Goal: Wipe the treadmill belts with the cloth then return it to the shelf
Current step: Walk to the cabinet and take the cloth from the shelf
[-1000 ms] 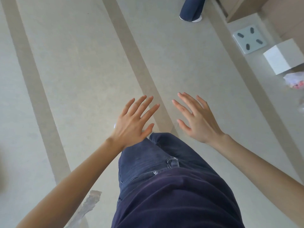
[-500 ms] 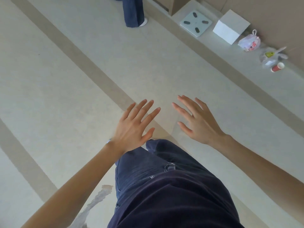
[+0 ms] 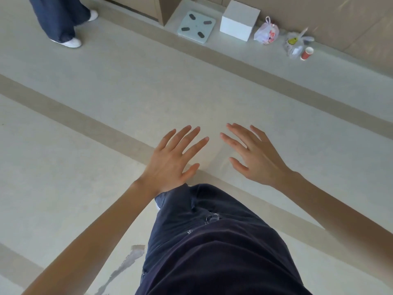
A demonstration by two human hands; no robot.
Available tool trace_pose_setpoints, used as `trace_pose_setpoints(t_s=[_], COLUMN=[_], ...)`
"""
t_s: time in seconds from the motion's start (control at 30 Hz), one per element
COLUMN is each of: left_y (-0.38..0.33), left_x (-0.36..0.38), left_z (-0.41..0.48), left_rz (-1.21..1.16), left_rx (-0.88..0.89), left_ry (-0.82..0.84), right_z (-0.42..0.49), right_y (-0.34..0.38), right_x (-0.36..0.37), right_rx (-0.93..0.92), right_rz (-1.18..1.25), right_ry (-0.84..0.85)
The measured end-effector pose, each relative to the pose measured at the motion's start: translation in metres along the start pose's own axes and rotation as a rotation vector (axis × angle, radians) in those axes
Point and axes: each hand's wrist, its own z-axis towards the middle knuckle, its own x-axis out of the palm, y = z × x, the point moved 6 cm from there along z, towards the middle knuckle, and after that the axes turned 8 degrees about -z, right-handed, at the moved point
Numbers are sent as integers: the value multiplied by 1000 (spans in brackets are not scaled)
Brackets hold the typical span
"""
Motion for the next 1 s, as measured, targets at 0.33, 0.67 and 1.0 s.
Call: trace_pose_setpoints(t_s=[0.33, 0.67, 1.0], left_y=[31, 120, 236], left_x=[-20, -57, -126], left_z=[44, 122, 230], left_rz=[6, 21, 35], left_rx=[69, 25, -21], left_ry=[42, 21, -47], right_z=[24, 140, 301], right_y=[-24, -78, -146], right_x=[-9, -18, -55], right_rx=[65, 117, 86], right_rz=[-1, -33, -30], right_ry=[55, 41, -34])
